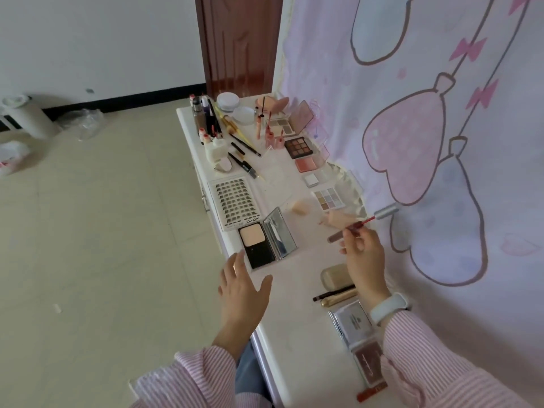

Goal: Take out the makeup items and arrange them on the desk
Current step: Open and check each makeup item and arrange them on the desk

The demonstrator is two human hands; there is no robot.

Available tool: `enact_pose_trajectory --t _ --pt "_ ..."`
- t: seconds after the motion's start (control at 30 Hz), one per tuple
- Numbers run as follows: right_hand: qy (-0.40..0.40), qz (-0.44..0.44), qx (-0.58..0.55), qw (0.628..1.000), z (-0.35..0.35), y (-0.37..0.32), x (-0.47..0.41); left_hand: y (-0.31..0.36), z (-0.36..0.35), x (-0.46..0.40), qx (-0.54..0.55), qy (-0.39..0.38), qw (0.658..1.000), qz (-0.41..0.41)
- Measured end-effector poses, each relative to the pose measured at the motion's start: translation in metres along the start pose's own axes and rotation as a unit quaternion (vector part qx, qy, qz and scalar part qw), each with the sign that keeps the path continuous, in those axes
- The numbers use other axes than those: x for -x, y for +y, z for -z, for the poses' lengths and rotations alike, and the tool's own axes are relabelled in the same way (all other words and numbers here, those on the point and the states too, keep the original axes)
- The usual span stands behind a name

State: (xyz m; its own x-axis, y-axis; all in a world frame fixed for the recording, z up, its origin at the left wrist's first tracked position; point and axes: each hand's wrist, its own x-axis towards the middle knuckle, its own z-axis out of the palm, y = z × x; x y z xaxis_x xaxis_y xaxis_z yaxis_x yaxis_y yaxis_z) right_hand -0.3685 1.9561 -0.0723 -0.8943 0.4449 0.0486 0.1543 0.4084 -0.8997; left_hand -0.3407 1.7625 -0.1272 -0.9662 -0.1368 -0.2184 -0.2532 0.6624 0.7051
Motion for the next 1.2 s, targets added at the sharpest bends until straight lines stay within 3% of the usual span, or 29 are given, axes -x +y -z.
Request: enact_pose_trajectory --t 0.23,0.7,0.93,1.2 --pt "-0.022 -0.065 0.07 0.995 -0.021 0.048 -0.052 -0.047 -0.035 -0.018 -0.115 -0.107 0.986 0.062" --pt "-0.055 -0.069 0.079 0.993 -0.045 0.064 -0.067 -0.065 -0.035 -0.025 -0.17 -0.132 0.976 0.018" --pt "-0.08 -0.089 0.087 0.989 -0.052 0.07 -0.066 -0.064 -0.031 -0.027 -0.246 -0.142 0.958 -0.03" --pt "-0.087 -0.063 0.122 0.987 -0.054 0.073 -0.069 -0.065 -0.031 -0.028 -0.249 -0.16 0.954 -0.037"
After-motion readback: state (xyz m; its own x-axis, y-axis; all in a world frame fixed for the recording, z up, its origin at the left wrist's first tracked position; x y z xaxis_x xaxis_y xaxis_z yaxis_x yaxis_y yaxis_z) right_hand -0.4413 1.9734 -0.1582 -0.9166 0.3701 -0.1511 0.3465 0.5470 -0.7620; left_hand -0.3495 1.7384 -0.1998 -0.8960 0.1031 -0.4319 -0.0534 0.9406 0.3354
